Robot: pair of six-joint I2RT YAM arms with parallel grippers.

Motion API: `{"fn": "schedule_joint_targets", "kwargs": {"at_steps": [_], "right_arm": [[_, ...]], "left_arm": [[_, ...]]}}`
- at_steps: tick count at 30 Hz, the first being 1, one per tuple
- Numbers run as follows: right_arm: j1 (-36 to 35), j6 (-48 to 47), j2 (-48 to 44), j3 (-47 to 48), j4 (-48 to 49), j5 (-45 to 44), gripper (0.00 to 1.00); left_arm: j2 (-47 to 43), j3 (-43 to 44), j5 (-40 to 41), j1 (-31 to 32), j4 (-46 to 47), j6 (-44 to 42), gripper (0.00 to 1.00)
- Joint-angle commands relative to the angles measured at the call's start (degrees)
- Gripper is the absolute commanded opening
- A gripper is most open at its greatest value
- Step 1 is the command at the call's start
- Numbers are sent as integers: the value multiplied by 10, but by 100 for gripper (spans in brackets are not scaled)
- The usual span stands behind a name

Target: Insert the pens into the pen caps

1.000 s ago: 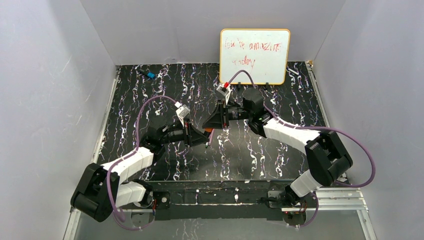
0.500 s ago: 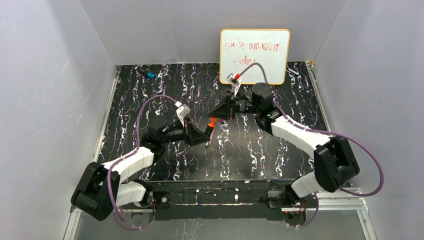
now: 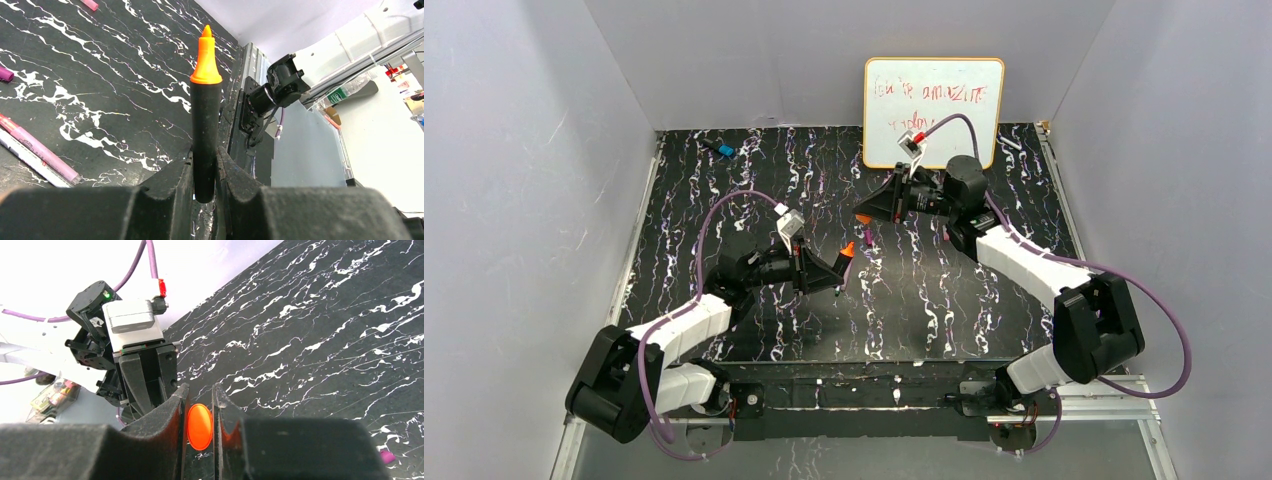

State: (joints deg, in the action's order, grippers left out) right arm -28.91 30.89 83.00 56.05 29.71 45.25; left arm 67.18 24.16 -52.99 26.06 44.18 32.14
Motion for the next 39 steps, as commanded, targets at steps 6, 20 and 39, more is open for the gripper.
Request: {"fn": "schedule_joint_targets", "kwargs": {"at_steps": [6,20,39], "right_arm": [[-17,20,0,-15,51,22,1],[-54,15,3,-35,45,13,1],[-60,-21,-28,-18,-2,-10,1]], "left_arm": [[7,34,-17,2,17,-14,0],[19,44,-16,2,20,-17,0],[25,39,-19,2,20,-18,0]]}}
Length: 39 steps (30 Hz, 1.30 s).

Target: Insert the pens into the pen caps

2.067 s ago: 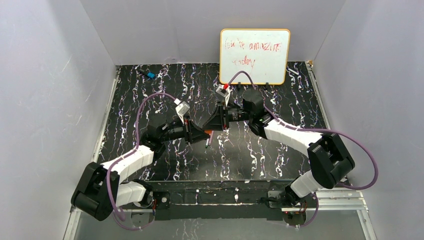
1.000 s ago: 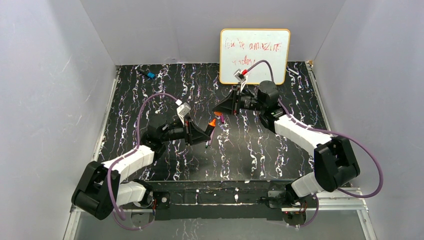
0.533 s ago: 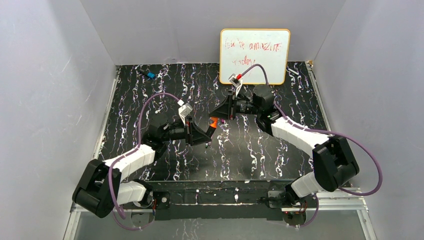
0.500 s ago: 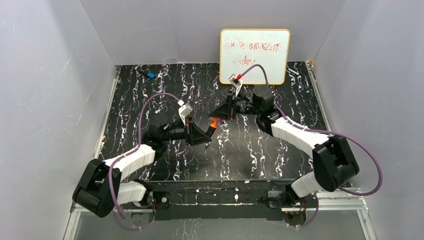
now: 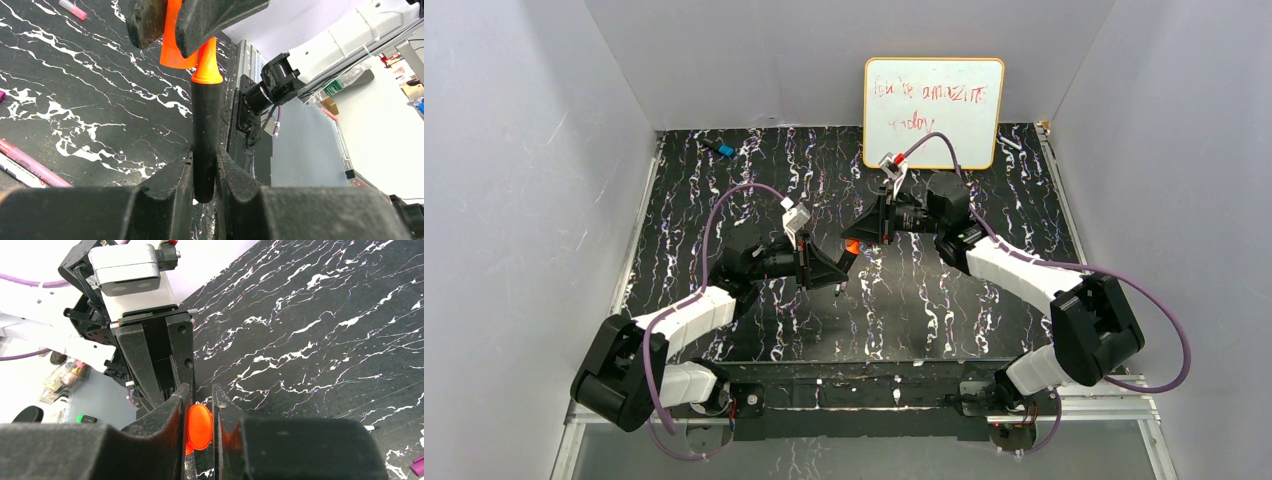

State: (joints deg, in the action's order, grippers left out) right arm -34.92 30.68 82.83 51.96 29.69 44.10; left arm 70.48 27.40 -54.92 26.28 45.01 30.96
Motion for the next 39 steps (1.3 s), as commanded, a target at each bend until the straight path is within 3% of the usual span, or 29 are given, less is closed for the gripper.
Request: {"fn": "schedule_joint_targets", "kwargs": {"at_steps": [1,18,39], "right_arm": [[1,-20,-28,23,-2,1,1],[31,14,-35,45,-6,71,1],[6,23,-25,-18,25,56,1]], "left_arm": [[-8,7,0,0,12,-6,0],[-3,2,1,0,13,-7,0],[-6,6,0,0,12,-7,0]]}}
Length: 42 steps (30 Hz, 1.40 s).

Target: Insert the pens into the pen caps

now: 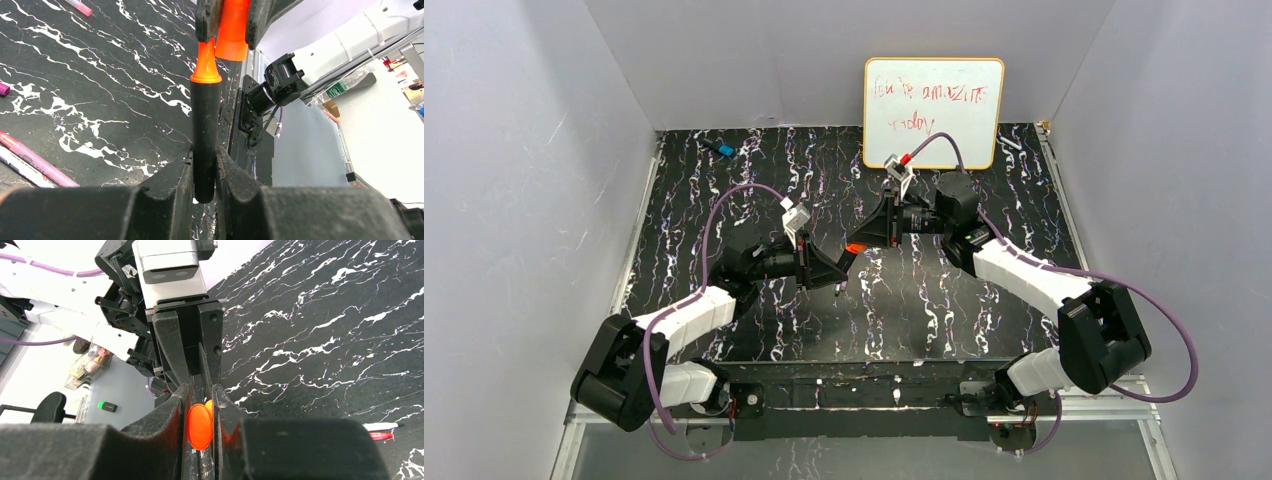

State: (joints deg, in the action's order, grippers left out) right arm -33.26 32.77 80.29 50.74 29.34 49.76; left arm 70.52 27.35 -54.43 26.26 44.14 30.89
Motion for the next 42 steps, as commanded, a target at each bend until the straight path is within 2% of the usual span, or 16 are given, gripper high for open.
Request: {"fn": "schedule_joint_targets", "kwargs": {"at_steps": [1,10,22,42], "right_arm": [[-11,3,1,-4,31,-3,1],[-10,-14,9,33,21,-13,1],[15,-29,-15,32,21,-53,1],[9,16,3,2,66,-24,1]], "left_arm": [[-5,6,-6,0,21,-7,0],[-7,-3,-5,0,21,-6,0],[-15,-10,-6,0,21,0,0],[-11,-8,-3,0,21,-4,0]]}}
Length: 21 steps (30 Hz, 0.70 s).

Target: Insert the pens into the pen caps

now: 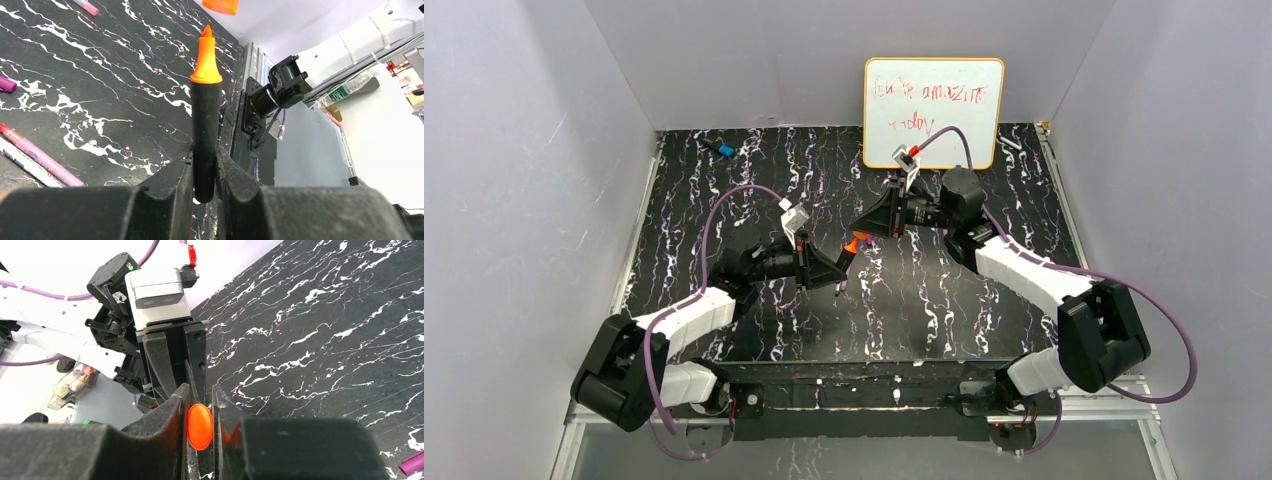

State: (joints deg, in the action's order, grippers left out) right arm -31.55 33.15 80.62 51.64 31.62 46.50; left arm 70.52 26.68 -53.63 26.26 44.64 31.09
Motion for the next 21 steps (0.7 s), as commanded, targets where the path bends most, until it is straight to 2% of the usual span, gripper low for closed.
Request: {"fn": "schedule_joint_targets", "kwargs": {"at_steps": [1,21], "right_arm": [[-9,14,0,-9,46,8,1],[-23,13,22,-39,71,-7,1]], "left_arm": [[-11,-2,-11,0,16,-6,0],[-10,3,-15,0,16,-7,0]]}}
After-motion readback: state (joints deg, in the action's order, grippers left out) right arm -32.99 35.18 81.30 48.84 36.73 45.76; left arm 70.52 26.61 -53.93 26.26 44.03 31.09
